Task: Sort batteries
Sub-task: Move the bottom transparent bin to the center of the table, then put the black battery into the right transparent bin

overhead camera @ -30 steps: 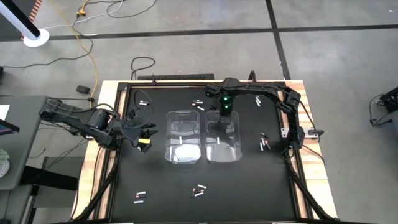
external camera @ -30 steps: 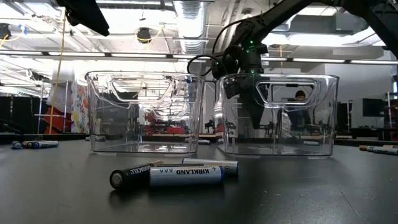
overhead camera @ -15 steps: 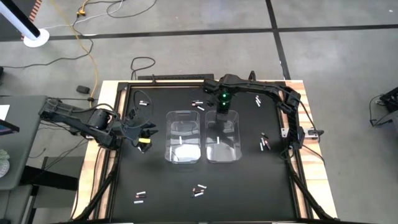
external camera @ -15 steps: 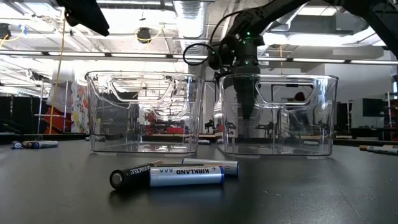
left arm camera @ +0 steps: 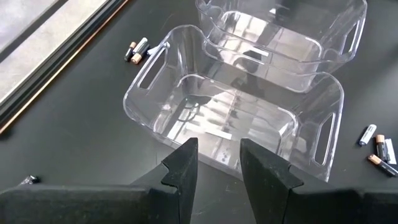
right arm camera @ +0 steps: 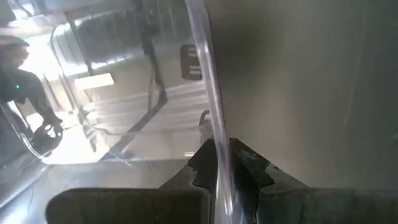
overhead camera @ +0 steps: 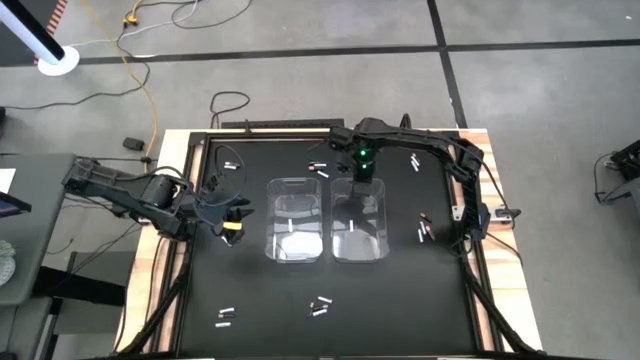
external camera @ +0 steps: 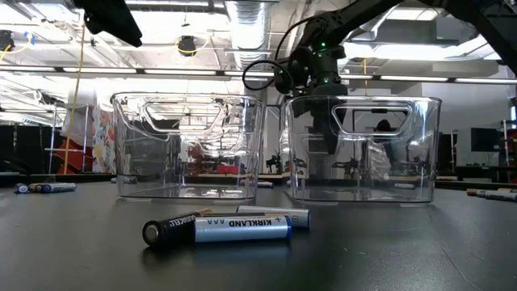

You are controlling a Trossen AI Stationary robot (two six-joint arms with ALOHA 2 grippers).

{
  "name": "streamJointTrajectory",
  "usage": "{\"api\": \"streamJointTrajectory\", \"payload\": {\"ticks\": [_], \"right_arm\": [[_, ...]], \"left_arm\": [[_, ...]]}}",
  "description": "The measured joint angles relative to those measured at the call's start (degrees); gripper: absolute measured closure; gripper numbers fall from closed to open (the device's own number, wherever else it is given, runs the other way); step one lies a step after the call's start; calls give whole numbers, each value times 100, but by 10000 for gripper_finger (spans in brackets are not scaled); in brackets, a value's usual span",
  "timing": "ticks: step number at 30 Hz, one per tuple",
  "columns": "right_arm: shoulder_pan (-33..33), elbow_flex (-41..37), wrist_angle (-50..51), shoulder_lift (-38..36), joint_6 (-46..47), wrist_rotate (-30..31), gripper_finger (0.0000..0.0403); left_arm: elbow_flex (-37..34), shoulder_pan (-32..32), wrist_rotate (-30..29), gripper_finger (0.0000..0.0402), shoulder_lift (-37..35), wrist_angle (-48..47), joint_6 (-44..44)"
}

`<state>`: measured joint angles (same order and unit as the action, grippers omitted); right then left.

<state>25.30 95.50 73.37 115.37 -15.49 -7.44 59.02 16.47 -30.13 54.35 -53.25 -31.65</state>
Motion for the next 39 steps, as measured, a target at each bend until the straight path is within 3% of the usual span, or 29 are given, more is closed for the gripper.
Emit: {"api": "streamJointTrajectory", "payload": {"ticks": [9,23,27,33,39], "right_arm": [[-7,590,165,0,-4,-7,346],[-21,1274,1532,-217,188,-72,348],[-2,833,745,-1117,485,-374,353],[83,-476,-566,-3001,1678,-321,365],[76,-1356,-742,-4354,2836,-317,371]], "left_arm": [[0,2,-2,285,0,-2,172],[0,2,38,285,0,-2,102],[1,0,46,285,0,0,-87],[2,2,55,285,2,0,-204],[2,2,55,285,2,0,-170]]}}
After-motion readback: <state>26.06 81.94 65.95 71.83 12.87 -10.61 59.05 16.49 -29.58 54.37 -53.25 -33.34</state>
